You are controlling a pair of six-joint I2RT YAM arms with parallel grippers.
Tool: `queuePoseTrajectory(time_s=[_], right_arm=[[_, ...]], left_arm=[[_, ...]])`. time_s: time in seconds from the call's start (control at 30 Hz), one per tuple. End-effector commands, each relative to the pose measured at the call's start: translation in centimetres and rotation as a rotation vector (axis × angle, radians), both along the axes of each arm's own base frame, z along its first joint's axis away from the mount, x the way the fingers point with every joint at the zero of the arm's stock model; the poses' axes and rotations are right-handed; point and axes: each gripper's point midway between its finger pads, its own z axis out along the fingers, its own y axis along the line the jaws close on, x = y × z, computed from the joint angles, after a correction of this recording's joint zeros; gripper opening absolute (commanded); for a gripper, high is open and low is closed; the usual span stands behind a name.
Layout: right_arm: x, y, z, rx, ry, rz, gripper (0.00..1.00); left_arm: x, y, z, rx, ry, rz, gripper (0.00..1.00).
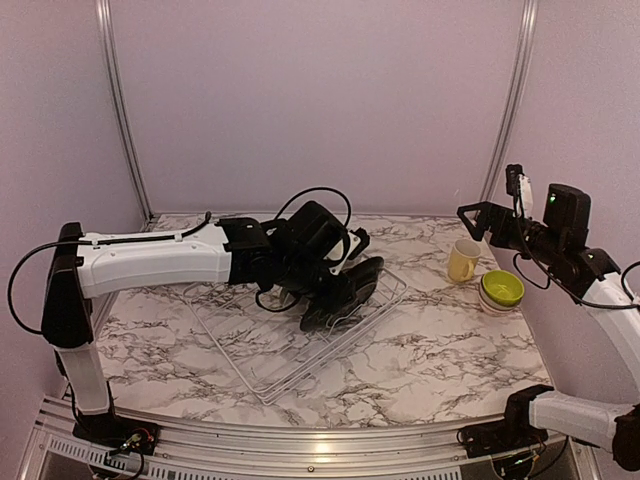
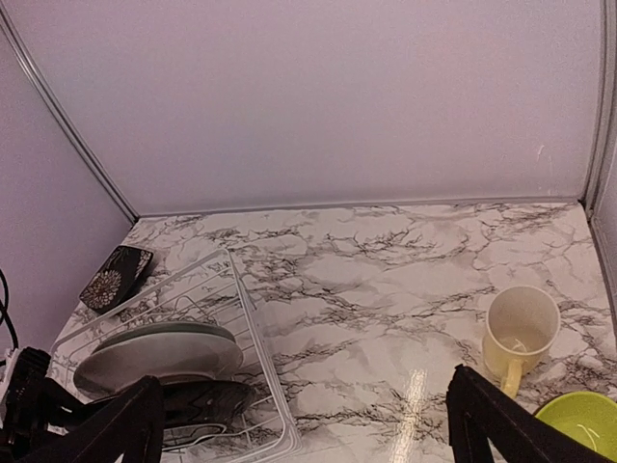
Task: Unload the mixed dishes from the dish rack
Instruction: Grab the plate from the dish rack.
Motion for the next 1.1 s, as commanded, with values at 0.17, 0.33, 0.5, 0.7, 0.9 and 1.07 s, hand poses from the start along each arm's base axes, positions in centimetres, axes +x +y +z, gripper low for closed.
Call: queuePoseTrajectory(time_s=[0.17, 0.33, 0.5, 0.7, 0.9, 1.07], right_arm=[[-0.4, 0.0, 0.5, -0.016, -0.016, 0.007, 0.98], [-0.8, 0.0, 0.9, 0.013, -0.033, 0.000, 0.99], [-1.2, -0.4, 0.4, 0.003, -0.029, -0.015, 0.99], [-1.4, -0.3, 0.8, -0.013, -0.028, -0.005, 0.98], [-1.4, -0.2, 1.1, 0.002, -0.034, -0.002, 0.98], [-1.0, -0.4, 0.9, -0.001, -0.035, -0.015, 0.99]], left_arm=[[-0.8, 0.0, -3.2, 0.114, 0.057, -0.060, 0.24], [-1.1, -0.1, -3.3, 0.154, 0.054, -0.112, 0.34], [-1.4, 0.3, -4.0, 0.194, 0.060, -0.149, 0.31], [-1.5, 0.3, -4.4, 0.229, 0.077, -0.163, 0.19], [-1.2, 0.4, -3.9, 0.257, 0.042, -0.191, 0.00], [-1.2, 0.9, -3.3, 0.282, -0.012, -0.244, 0.00]])
